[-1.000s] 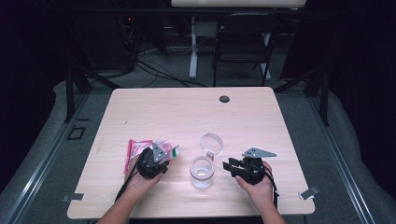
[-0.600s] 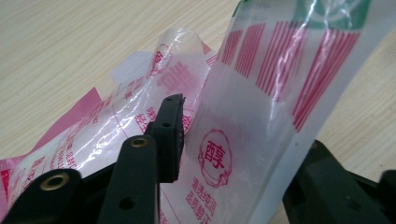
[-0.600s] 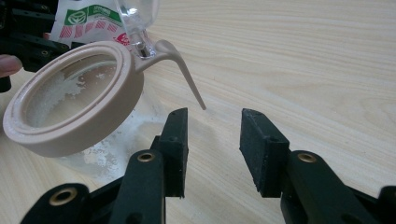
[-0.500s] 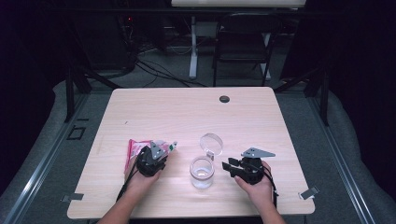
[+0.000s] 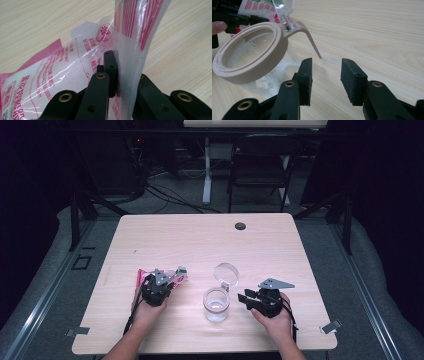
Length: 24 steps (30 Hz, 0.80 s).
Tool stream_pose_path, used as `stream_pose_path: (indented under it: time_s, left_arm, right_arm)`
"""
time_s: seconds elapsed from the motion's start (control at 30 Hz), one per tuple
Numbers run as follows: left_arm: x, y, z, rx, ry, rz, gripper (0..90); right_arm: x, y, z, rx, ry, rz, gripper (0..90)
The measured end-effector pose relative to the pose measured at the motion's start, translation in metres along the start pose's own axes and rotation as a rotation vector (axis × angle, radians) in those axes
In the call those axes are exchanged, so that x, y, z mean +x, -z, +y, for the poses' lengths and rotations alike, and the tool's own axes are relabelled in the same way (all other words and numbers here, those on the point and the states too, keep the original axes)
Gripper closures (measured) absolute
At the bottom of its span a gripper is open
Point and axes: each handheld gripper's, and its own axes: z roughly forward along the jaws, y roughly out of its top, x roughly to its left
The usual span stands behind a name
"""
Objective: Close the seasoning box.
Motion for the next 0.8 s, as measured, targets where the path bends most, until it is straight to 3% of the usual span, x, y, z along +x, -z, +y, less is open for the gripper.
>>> stream_pose_path:
  time_s: [0.23,0.53,0.8]
  left_arm:
    - [0.006,0.004,0.001,-0.011,0.045,-0.027,90.0]
    - [0.009,0.017,0.002,-0.046,0.060,-0.013,90.0]
    - [0.020,0.035,0.002,-0.107,0.133,-0.024,90.0]
  right_arm:
    - [0.000,0.000,0.000,0.001,0.004,0.000,61.0]
    - [-0.001,0.000,0.000,0.001,0.003,-0.003,60.3]
    - [0.000,0.001,0.000,-0.008,-0.002,0.007,58.8]
